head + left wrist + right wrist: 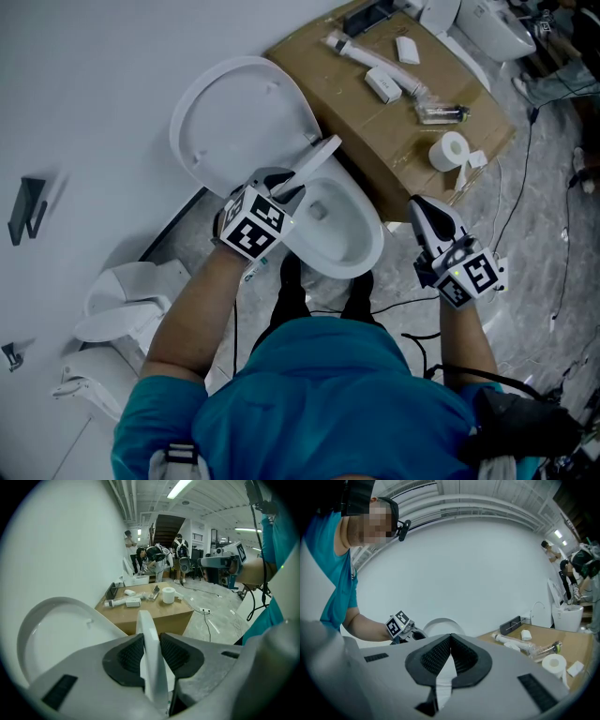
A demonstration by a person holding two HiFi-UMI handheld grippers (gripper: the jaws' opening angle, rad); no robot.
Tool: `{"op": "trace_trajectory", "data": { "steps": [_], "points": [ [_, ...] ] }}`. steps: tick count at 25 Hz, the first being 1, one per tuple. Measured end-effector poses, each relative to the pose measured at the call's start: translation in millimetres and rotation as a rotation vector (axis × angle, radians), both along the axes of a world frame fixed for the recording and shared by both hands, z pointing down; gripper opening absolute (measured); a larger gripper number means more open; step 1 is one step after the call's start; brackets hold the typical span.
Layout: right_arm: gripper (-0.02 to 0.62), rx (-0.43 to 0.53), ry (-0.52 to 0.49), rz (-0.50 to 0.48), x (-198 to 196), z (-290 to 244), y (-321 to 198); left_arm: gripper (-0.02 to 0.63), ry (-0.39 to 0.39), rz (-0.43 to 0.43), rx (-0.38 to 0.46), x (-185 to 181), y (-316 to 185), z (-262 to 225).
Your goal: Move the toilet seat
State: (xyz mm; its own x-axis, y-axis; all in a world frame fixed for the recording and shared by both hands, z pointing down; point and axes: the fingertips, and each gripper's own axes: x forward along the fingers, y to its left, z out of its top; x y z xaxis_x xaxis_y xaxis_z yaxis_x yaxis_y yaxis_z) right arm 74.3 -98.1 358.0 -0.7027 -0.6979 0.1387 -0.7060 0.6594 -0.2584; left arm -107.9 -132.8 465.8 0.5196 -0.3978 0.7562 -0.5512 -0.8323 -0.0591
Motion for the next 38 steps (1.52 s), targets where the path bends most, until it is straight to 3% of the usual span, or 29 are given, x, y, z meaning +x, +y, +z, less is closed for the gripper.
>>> {"op": "trace_trajectory", "data": {
  "steps": [26, 38],
  "points": [
    [-0.002, -0.009, -0.048, -0.005, -9, -3, -6, 0.101, -0.151, -0.111, 0.129, -65, -73, 0],
    [-0.002, -0.005, -0.009, -0.006, -9, 4, -8, 0.092, -0.214, -0.152, 0.174, -94, -105, 2]
  ]
}}
